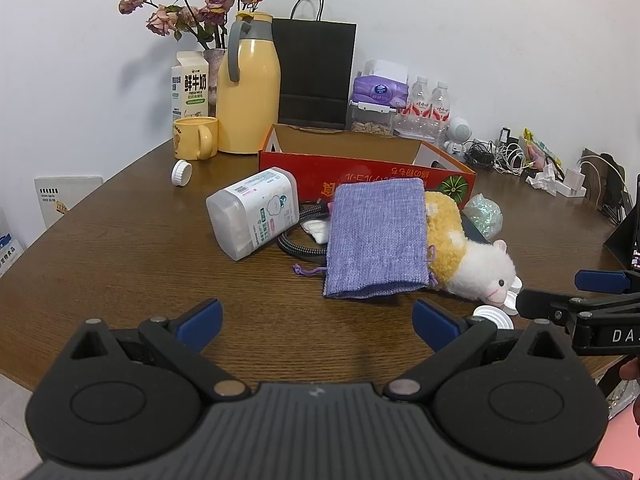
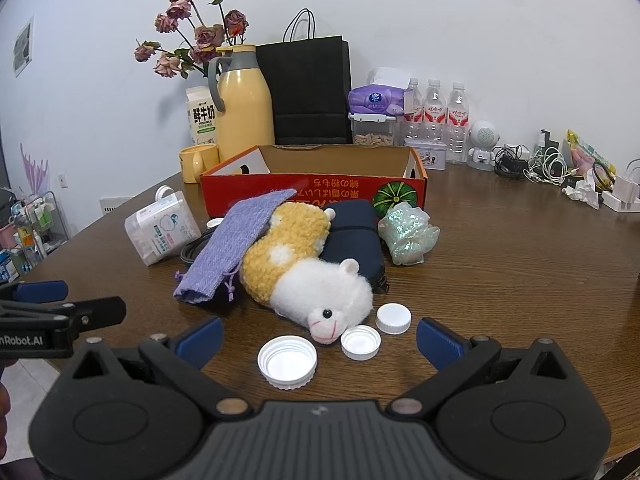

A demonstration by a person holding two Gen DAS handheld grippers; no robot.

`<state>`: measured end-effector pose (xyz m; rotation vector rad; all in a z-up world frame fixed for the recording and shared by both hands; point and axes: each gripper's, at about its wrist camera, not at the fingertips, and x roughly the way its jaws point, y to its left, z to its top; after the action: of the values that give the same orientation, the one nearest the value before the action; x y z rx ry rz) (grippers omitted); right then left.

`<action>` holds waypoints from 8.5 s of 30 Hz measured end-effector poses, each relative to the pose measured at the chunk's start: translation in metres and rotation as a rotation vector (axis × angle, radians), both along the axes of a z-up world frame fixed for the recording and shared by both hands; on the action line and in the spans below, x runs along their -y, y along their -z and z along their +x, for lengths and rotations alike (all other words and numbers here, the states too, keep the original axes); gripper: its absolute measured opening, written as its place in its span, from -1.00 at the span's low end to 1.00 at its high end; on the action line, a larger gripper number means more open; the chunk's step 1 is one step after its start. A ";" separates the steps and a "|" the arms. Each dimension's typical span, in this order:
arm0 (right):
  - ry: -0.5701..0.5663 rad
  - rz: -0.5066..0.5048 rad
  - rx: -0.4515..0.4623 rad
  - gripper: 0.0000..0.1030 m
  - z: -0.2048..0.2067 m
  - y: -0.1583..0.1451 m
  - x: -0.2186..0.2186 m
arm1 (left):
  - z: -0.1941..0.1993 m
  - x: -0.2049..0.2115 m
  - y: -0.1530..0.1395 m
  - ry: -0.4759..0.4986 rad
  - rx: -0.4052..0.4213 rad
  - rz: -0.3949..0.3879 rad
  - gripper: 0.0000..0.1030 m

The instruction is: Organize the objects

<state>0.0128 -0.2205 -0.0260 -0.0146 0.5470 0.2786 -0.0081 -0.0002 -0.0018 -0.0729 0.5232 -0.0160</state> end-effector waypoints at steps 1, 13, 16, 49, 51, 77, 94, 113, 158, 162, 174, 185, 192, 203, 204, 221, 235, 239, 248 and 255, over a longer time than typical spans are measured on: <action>0.000 0.000 0.000 1.00 -0.001 0.000 0.000 | 0.000 0.000 0.000 0.000 0.000 0.000 1.00; -0.017 -0.006 -0.009 1.00 0.000 0.005 -0.003 | -0.001 -0.001 0.005 -0.004 -0.011 -0.007 1.00; -0.033 -0.014 -0.015 1.00 0.001 0.008 -0.005 | 0.002 -0.002 0.008 -0.016 -0.023 -0.011 1.00; -0.216 -0.006 -0.056 -0.26 0.016 0.030 -0.020 | 0.035 -0.031 0.014 -0.108 -0.067 -0.082 1.00; -0.217 0.003 -0.036 -0.26 0.016 0.023 -0.017 | 0.044 -0.034 0.010 -0.143 -0.064 -0.084 1.00; -0.226 0.014 0.066 -0.25 0.133 -0.018 0.017 | 0.173 -0.013 0.013 -0.556 -0.030 -0.084 1.00; -0.187 0.025 0.052 -0.25 0.149 -0.009 0.008 | 0.178 -0.038 0.009 -0.436 0.031 -0.115 0.68; -0.101 -0.006 0.169 -0.25 0.254 -0.057 -0.023 | 0.269 -0.020 -0.071 -0.159 0.202 -0.057 0.68; -0.013 -0.026 0.092 1.00 0.274 -0.033 -0.016 | 0.289 -0.010 -0.063 -0.105 0.158 0.045 1.00; -0.005 -0.026 0.108 1.00 0.257 -0.043 -0.011 | 0.270 -0.035 -0.072 -0.164 0.171 0.098 1.00; -0.014 -0.054 0.048 1.00 0.190 -0.026 0.004 | 0.237 -0.125 -0.025 -0.295 -0.039 0.181 1.00; 0.073 -0.073 0.004 1.00 0.153 -0.014 0.020 | 0.262 -0.165 0.014 -0.309 -0.087 0.177 1.00; 0.123 -0.092 -0.012 1.00 0.153 -0.012 0.020 | 0.302 -0.170 0.023 -0.242 -0.103 0.169 0.64; 0.142 -0.102 -0.028 1.00 0.158 -0.009 0.014 | 0.289 -0.173 0.016 -0.180 -0.035 0.092 -0.71; 0.143 -0.102 -0.029 1.00 0.158 -0.009 0.015 | 0.282 -0.171 0.011 -0.176 -0.018 0.089 -0.71; 0.092 -0.050 0.023 1.00 0.103 -0.016 0.033 | 0.145 -0.077 -0.032 -0.025 0.124 -0.001 -0.71; -0.056 -0.050 -0.005 0.46 0.032 0.009 0.047 | 0.080 -0.031 -0.012 -0.040 0.047 -0.060 -0.71; -0.087 -0.047 -0.034 0.05 0.024 0.022 0.049 | 0.071 -0.026 -0.008 -0.036 0.039 -0.059 -0.71; -0.141 -0.033 -0.069 -0.32 0.032 0.040 0.044 | 0.061 -0.026 -0.006 -0.054 0.032 -0.058 -0.71; -0.171 -0.047 -0.066 -0.47 0.041 0.041 0.035 | 0.060 -0.028 -0.006 -0.055 0.029 -0.063 -0.71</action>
<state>0.0537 -0.2551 -0.0674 -0.0985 0.6195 0.4341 0.0516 0.0280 0.0038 -0.1484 0.4915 0.0206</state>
